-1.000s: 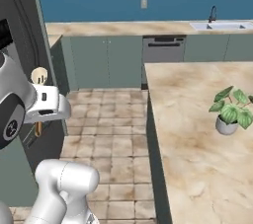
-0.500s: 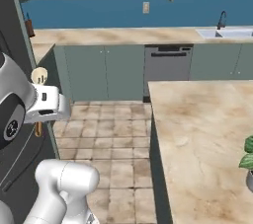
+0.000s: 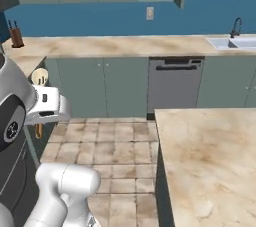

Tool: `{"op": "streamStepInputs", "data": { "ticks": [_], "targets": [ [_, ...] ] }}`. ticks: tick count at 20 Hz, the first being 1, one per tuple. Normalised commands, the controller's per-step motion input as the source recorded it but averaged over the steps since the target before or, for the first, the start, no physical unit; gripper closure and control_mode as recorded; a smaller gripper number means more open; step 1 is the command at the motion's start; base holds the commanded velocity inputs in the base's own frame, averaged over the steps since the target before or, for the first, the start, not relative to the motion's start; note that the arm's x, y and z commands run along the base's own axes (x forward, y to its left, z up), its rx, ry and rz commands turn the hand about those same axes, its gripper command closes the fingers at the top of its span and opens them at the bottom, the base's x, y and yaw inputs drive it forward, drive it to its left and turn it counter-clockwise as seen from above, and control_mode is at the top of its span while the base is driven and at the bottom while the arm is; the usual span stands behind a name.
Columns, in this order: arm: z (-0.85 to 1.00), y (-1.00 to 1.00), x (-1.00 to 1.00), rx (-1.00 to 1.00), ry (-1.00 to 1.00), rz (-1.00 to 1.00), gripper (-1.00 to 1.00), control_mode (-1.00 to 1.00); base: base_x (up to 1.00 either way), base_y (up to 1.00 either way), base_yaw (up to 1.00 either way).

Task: Organize the utensils by type. Pick up the wooden spoons from the counter and place them in the open cabinet. Then pick up the metallic utensils from the counter and place them in the open drawer.

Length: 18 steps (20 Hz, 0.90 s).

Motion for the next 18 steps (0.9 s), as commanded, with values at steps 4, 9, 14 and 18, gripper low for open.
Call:
{"op": "streamStepInputs", "data": {
  "ticks": [4, 9, 14, 18],
  "targets": [
    [0.0, 0.0, 0.0, 0.0, 0.0, 0.0, 1.0, 1.0, 1.0, 0.0, -0.01],
    [0.0, 0.0, 0.0, 0.0, 0.0, 0.0, 1.0, 1.0, 1.0, 0.0, -0.02],
    [0.0, 0.0, 0.0, 0.0, 0.0, 0.0, 1.0, 1.0, 1.0, 0.0, -0.08],
    [0.0, 0.0, 0.0, 0.0, 0.0, 0.0, 1.0, 1.0, 1.0, -0.1, -0.06]
  ]
}}
